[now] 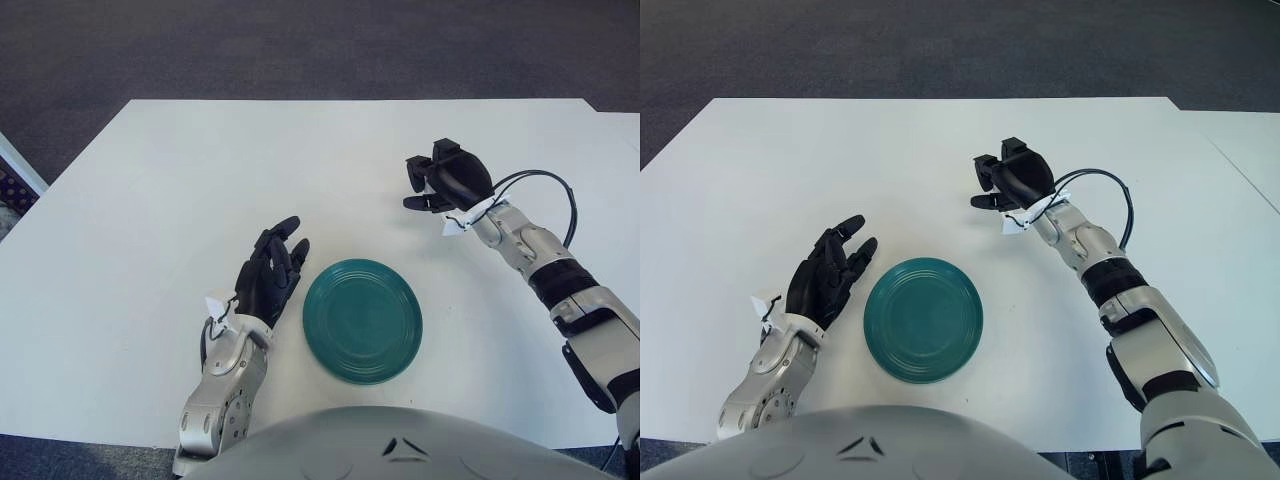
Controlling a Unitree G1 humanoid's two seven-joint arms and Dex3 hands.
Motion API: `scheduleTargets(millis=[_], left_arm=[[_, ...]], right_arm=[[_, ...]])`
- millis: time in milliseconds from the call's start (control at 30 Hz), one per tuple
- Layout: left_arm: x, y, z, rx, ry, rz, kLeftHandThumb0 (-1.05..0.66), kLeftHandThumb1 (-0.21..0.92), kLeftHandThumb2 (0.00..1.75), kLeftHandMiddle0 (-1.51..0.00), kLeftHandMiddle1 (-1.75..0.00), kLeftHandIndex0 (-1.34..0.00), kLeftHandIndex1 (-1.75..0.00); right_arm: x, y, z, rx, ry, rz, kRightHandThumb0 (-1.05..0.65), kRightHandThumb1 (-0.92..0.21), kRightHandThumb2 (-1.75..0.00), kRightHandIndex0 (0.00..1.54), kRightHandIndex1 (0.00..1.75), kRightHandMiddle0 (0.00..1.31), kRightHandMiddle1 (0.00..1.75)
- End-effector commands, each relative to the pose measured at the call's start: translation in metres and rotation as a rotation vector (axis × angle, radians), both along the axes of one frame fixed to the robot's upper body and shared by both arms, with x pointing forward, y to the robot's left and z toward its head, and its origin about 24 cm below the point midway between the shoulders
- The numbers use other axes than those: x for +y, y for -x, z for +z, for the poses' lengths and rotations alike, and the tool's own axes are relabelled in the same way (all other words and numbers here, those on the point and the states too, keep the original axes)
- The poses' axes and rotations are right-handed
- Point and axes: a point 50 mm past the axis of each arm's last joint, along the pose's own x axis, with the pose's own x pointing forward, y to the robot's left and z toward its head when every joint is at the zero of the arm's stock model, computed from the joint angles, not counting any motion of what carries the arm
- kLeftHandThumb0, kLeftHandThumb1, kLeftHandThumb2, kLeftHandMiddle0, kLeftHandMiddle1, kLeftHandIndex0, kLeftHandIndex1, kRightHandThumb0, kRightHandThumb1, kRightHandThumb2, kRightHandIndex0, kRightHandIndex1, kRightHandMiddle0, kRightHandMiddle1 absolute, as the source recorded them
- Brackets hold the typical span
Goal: Put the charger into the plate.
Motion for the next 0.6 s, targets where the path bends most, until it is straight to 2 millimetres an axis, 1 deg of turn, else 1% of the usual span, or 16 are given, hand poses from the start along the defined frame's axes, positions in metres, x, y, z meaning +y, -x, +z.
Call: scheduleTargets(millis=[0,333,567], left_arm=[[0.001,-0.001,0.001,-0.013,-0.009,-0.007,-0.97,0.92,0.85,-0.51,-0.01,-0.25,-0.85],[0.000,-0.002,0.000,-0.006,-0.006,0.003,-0.98,0.92,0.84,-0.52,-0.01,-0.25,-0.86],[-0.001,-0.003,0.000,-0.007,-0.001,0.001,-0.97,0.92,0.84,-0.55,-0.02,-0.28,-0.88]], right_arm=[[-0.001,0.003,0.009,-0.012,0.003,0.002,-0.47,-0.92,-0.65,0.90,1.75,0.76,1.75],[0.007,0.014,0.026,-0.044,0.011,0.062,-0.46,-0.92,-0.67,0.90,1.75,0.73,1.75],[0.012,0.023,0.032,-0.031,0.015,0.099,-0.46,-0.92,-0.67,0.91,1.75,0.72,1.75]])
